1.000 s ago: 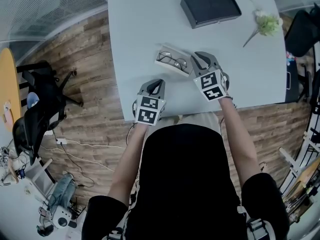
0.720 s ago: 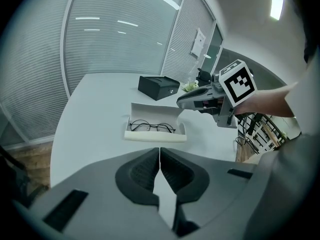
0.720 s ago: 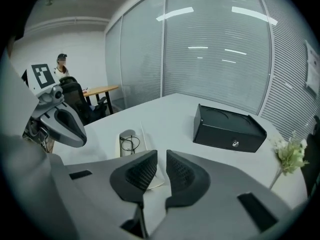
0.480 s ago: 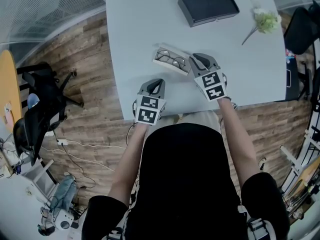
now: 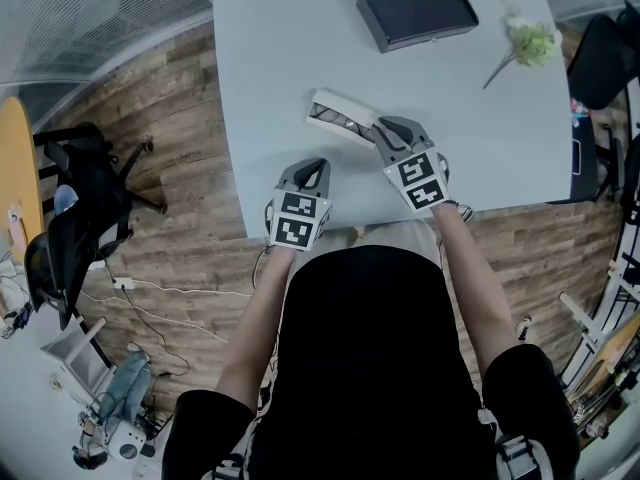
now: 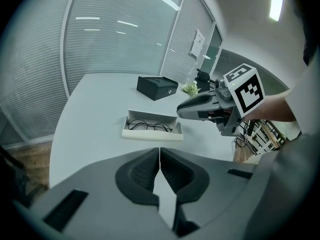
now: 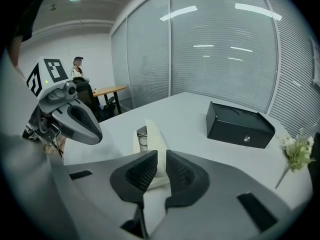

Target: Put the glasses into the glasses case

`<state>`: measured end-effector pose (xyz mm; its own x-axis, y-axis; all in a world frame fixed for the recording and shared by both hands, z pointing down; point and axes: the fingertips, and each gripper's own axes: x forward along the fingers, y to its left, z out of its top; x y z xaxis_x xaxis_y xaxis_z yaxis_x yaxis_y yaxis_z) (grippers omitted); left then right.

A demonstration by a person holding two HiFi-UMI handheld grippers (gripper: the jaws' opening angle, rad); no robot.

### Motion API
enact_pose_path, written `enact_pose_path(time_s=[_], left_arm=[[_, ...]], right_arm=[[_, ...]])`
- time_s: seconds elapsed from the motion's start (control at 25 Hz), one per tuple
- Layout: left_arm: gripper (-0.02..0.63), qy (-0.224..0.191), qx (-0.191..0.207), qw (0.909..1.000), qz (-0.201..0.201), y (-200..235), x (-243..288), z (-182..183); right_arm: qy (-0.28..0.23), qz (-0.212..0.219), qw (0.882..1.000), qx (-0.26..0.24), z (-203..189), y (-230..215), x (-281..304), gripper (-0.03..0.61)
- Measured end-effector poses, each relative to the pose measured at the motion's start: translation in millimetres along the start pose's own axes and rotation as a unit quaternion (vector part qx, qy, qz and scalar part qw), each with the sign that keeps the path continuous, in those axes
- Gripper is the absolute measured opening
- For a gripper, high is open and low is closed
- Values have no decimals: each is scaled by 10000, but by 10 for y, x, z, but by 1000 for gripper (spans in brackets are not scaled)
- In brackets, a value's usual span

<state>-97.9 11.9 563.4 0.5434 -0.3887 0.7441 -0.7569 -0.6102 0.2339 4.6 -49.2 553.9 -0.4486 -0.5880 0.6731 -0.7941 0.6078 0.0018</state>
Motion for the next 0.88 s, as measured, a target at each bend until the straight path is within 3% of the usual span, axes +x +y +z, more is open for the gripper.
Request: enact_pose_path(time_s=[0.88], left_arm=[[25, 8, -128, 9997, 205, -59, -77, -153]], right_arm=[[132, 256, 9995, -118, -189, 175, 48, 72]])
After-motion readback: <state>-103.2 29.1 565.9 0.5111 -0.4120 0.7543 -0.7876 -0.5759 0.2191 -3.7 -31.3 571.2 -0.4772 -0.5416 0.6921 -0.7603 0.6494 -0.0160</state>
